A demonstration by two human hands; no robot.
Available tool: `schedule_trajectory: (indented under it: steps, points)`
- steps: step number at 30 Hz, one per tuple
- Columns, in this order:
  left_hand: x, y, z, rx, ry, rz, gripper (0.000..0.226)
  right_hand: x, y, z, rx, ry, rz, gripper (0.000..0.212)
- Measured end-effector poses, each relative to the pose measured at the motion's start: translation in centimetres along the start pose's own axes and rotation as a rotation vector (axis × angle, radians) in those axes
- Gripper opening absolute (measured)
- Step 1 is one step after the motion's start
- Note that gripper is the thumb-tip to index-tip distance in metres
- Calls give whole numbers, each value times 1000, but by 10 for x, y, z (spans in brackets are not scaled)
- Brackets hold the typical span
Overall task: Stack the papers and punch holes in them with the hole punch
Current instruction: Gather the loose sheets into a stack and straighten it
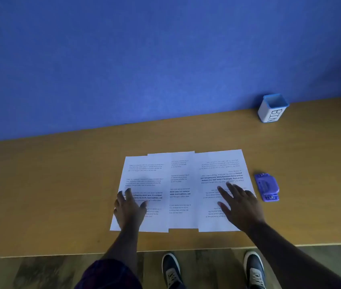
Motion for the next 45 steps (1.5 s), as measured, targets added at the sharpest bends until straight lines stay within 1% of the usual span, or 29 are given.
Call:
schedule_trajectory:
  steps: [2, 4, 7, 12, 15, 17, 19, 23, 27, 29, 30, 31, 33, 35, 37, 39, 41, 43, 45]
  points:
    - [7, 2, 0, 32, -115, 36, 107, 10, 2, -2, 54, -42, 1, 59]
    - [15, 9, -1, 52, -190, 99, 121, 25, 6, 0, 51, -142, 11, 57]
    - [17, 13, -4, 58, -213, 101, 132, 43, 19, -1, 125, -210, 12, 63]
    - [18, 6, -11, 47, -210, 92, 133, 62, 26, 0, 231, -204, 52, 65]
    - [20, 5, -15, 59, -212, 70, 128, 65, 25, 0, 207, -220, 65, 67]
    - [19, 5, -15, 64, -203, 47, 123, 64, 27, -2, 233, -224, 81, 67]
    - [17, 5, -15, 77, -209, 55, 121, 64, 30, -4, 225, -229, 84, 66]
    - [13, 11, -11, 78, -214, 87, 127, 66, 29, -4, 204, -261, 83, 67]
    - [9, 12, -8, 57, -199, 77, 132, 65, 30, -4, 259, -263, 47, 64]
    - [8, 11, -8, 49, -193, 78, 132, 63, 23, -6, 226, -256, -50, 60]
    - [8, 10, -7, 44, -194, 84, 132, 59, 17, -7, 205, -208, -117, 58]
    - [8, 10, -7, 40, -197, 89, 133, 52, 11, -9, 200, -108, -196, 57]
    - [6, 7, -7, 34, -196, 88, 135, 31, 3, -13, 105, 123, -290, 60]
    - [6, 5, -8, 24, -190, 85, 137, 10, -1, -14, 22, 296, -233, 70]
    - [6, 4, -9, 21, -196, 75, 138, -6, -1, -11, 2, 421, -149, 82]
    - [8, 6, -10, 19, -207, 64, 137, -18, 1, -7, 3, 528, -95, 88]
    - [9, 7, -10, 20, -221, 56, 132, -22, 3, -3, 8, 602, -81, 89]
    - [9, 8, -9, 20, -233, 61, 127, -23, 3, -1, 10, 633, -111, 89]
    - [8, 9, -8, 26, -235, 79, 127, -22, 0, -3, 11, 638, -132, 89]
Point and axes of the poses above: each hand's wrist, its own z-axis away from the middle knuckle, its own y-axis out of the palm, x = y × z, the point moved 6 cm from there along -z, towards the middle knuckle, and after that the axes turned 12 degrees about y, right-handed, at the moved point
